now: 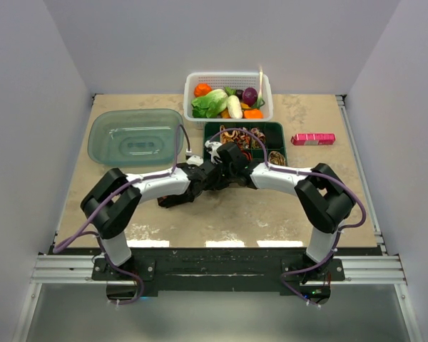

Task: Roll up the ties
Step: Roll the tie at the center of the board.

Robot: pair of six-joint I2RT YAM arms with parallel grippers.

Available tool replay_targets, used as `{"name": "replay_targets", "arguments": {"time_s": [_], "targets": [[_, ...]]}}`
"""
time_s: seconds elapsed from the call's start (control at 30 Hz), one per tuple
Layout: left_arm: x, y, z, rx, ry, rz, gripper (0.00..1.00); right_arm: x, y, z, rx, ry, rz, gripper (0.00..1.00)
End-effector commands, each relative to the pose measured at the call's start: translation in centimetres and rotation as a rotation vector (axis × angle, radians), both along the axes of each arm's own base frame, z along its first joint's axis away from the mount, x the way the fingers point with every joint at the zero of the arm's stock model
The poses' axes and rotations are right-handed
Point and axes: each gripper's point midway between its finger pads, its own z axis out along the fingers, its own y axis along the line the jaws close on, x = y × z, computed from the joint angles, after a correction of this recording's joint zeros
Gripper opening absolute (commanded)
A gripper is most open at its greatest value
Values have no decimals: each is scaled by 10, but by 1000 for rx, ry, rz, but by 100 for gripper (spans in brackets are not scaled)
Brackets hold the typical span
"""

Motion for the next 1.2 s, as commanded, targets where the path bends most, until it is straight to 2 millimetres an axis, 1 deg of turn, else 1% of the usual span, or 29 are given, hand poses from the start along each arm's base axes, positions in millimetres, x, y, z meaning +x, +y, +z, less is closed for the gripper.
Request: {"name": "replay_targets", "arguments": {"time_s": [0.0, 0.2, 0.23, 0.3, 0.33, 0.4, 0.43, 0.5, 0.53, 0.6, 0.67, 0.7, 0.73, 0.77, 0.8, 0.83, 0.87, 0.9, 0.93, 0.97, 1.0, 1.03, 1.07, 1.1, 1.13, 1.17], "targets": [[3, -39, 1, -221, -16, -21, 51, 7, -3, 7, 6, -33, -8, 0], [7, -42, 33, -295, -90, -18, 57, 9, 0, 13, 18, -46, -2, 0], [8, -43, 43, -321, -113, -18, 59, 10, 1, 16, 23, -51, 1, 0], [9, -43, 52, -342, -138, -19, 62, 10, 2, 18, 28, -53, 5, 0], [9, -43, 62, -368, -161, -20, 64, 9, 4, 19, 31, -53, 10, 0], [9, -41, 68, -390, -177, -16, 67, 8, 8, 22, 32, -61, 20, 0], [10, -41, 75, -411, -195, -16, 67, 8, 9, 22, 29, -62, 23, 0], [10, -36, 77, -438, -197, -5, 70, 4, 14, 22, 20, -65, 36, 0], [11, -36, 83, -468, -213, -6, 70, 5, 18, 25, 24, -73, 41, 0], [10, -27, 84, -528, -206, 7, 72, 2, 26, 29, 24, -85, 56, 0], [14, -25, 88, -602, -220, 4, 72, -1, 32, 26, 13, -86, 69, 0], [11, -17, 79, -642, -187, 20, 72, -1, 34, 26, 6, -92, 70, 0], [15, -16, 90, -696, -227, 14, 73, 0, 37, 29, 10, -98, 73, 0], [14, -4, 83, -707, -225, 47, 73, -3, 41, 26, 7, -96, 81, 0], [14, -6, 91, -758, -239, 31, 76, -1, 43, 26, 4, -102, 80, 0], [13, -1, 90, -773, -243, 43, 77, -1, 44, 24, -3, -104, 79, 0], [13, 10, 84, -779, -240, 77, 78, -4, 46, 17, -20, -99, 86, 0], [11, 7, 88, -832, -240, 64, 79, -4, 46, 13, -37, -101, 90, 0], [11, 10, 88, -858, -239, 70, 80, -2, 48, 14, -42, -112, 89, 0], [10, 22, 78, -878, -230, 112, 80, -4, 50, 10, -51, -113, 93, 0], [5, 17, 78, -938, -204, 96, 80, -4, 51, 5, -62, -112, 97, 0], [7, 19, 83, -977, -226, 90, 80, -3, 52, 1, -75, -117, 91, 0], [5, 28, 75, -993, -221, 123, 80, -4, 52, -2, -89, -117, 91, 0], [4, 26, 79, -1039, -223, 105, 81, -4, 52, -8, -107, -114, 92, 0], [4, 28, 77, -1055, -222, 110, 81, -2, 51, -11, -124, -122, 83, 0], [3, 36, 70, -1063, -219, 143, 81, -4, 52, -14, -135, -120, 86, 0]]}}
